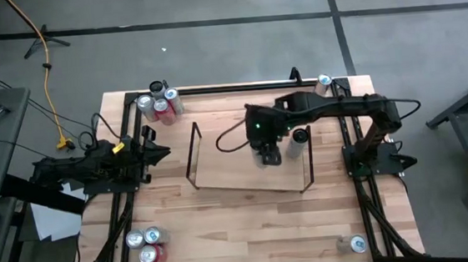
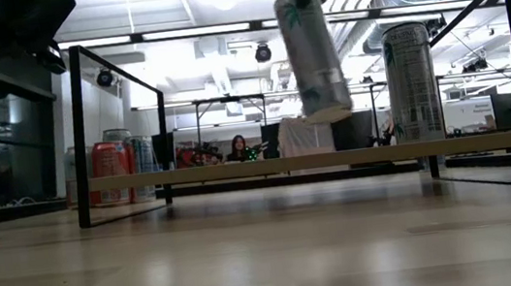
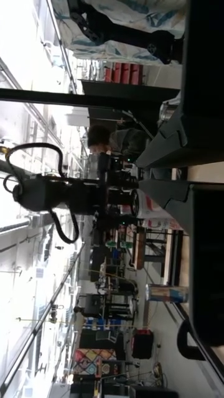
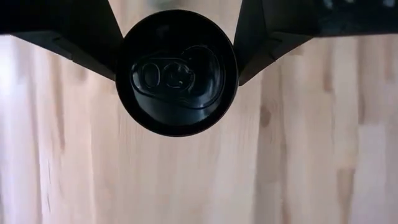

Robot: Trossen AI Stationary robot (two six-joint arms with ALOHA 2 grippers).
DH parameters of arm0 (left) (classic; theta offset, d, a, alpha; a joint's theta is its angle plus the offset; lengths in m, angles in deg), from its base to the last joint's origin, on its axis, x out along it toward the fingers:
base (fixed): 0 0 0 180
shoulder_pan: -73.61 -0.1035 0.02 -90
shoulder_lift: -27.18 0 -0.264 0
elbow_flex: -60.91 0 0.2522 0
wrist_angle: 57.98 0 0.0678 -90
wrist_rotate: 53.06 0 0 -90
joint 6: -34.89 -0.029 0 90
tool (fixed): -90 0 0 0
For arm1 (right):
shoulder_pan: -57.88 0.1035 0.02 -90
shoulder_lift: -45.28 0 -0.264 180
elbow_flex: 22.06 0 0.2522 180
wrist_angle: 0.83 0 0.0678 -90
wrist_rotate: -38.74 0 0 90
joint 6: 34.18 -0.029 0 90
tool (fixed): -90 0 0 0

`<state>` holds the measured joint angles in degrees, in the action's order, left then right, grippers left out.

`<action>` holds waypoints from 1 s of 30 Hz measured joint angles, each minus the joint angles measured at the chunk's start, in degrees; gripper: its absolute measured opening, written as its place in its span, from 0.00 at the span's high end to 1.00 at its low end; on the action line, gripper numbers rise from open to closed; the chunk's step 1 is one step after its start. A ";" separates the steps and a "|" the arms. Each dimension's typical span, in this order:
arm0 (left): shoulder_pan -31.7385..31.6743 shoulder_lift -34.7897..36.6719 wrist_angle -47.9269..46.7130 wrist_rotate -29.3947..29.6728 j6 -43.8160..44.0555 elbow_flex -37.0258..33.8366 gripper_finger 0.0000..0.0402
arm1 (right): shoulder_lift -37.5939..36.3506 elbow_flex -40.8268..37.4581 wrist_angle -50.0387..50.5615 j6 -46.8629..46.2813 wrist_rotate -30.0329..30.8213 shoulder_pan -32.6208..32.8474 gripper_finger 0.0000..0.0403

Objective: Place canned beverage on shelf
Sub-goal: Put the white soda can on the shelf aligned with the other white soda can

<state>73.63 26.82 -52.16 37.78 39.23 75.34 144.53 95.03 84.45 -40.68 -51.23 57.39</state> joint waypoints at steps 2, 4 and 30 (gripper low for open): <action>0.00 0.00 -0.30 0.00 -0.02 0.00 0.99 | -0.02 0.00 0.53 -10.38 2.46 1.86 0.41; -0.01 0.00 -0.46 0.00 0.00 0.00 0.99 | -0.02 0.00 0.10 -20.30 5.53 4.15 0.41; 0.01 0.02 -0.51 0.00 0.00 0.00 0.99 | 1.67 -0.13 18.35 -82.14 24.47 22.13 0.41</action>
<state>73.63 26.84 -52.67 37.78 39.23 75.34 146.20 94.90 102.80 -122.82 -26.76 79.53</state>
